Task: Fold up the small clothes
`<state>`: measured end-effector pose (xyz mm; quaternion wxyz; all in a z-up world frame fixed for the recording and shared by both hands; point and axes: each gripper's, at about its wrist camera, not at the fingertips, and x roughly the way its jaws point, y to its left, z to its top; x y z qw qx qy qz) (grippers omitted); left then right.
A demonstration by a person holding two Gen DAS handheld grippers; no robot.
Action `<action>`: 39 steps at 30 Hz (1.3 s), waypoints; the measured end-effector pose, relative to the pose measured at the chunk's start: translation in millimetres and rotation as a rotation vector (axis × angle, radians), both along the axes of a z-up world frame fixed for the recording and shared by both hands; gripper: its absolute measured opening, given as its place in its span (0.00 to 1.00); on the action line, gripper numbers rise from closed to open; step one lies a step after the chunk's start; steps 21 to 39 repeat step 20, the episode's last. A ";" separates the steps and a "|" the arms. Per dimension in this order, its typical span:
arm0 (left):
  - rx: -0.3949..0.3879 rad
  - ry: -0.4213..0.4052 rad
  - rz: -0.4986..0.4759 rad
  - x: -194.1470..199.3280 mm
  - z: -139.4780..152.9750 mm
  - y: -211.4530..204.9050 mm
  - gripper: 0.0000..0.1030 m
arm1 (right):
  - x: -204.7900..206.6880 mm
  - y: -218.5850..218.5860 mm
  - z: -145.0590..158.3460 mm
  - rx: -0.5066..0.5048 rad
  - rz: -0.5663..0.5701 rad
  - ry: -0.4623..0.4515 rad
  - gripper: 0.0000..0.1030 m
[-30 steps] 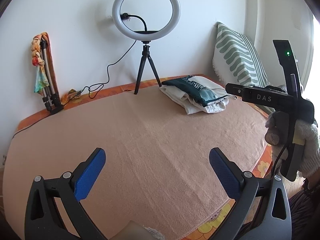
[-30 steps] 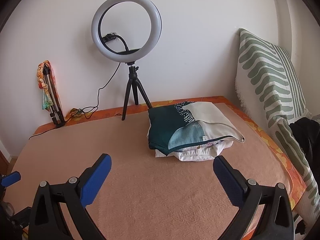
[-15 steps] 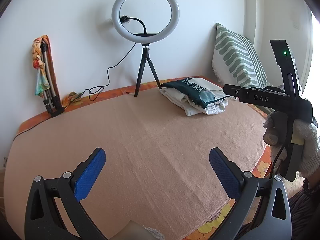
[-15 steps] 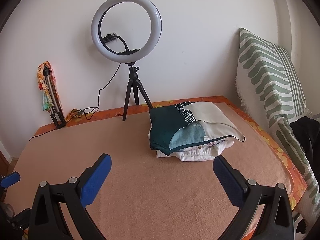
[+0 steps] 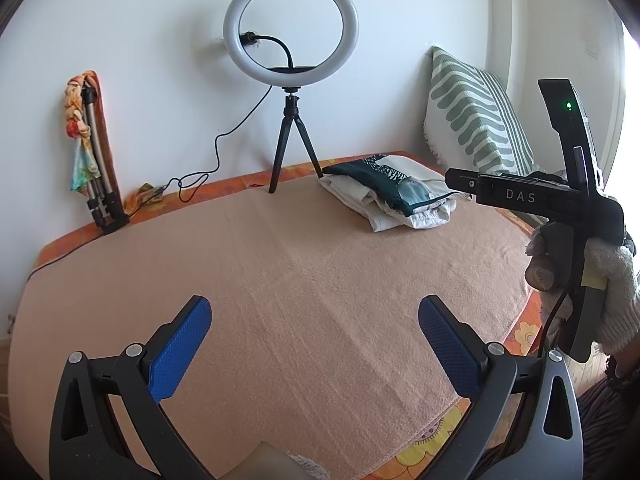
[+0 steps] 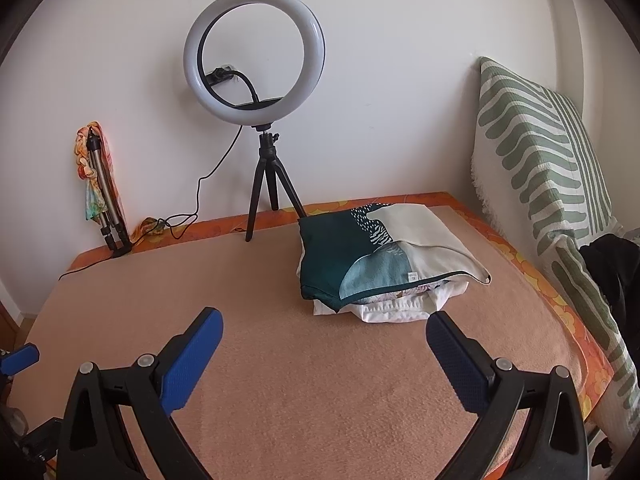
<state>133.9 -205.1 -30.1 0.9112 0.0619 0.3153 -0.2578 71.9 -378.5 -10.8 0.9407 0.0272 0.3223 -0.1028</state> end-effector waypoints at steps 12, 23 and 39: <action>0.006 -0.002 -0.002 0.5 -0.7 -0.2 1.00 | 0.5 -0.4 0.4 0.000 0.001 0.002 1.00; -0.015 0.026 0.001 2.8 -3.2 3.4 1.00 | -0.7 0.1 0.2 -0.001 0.000 0.001 1.00; -0.015 0.026 0.001 2.8 -3.2 3.4 1.00 | -0.7 0.1 0.2 -0.001 0.000 0.001 1.00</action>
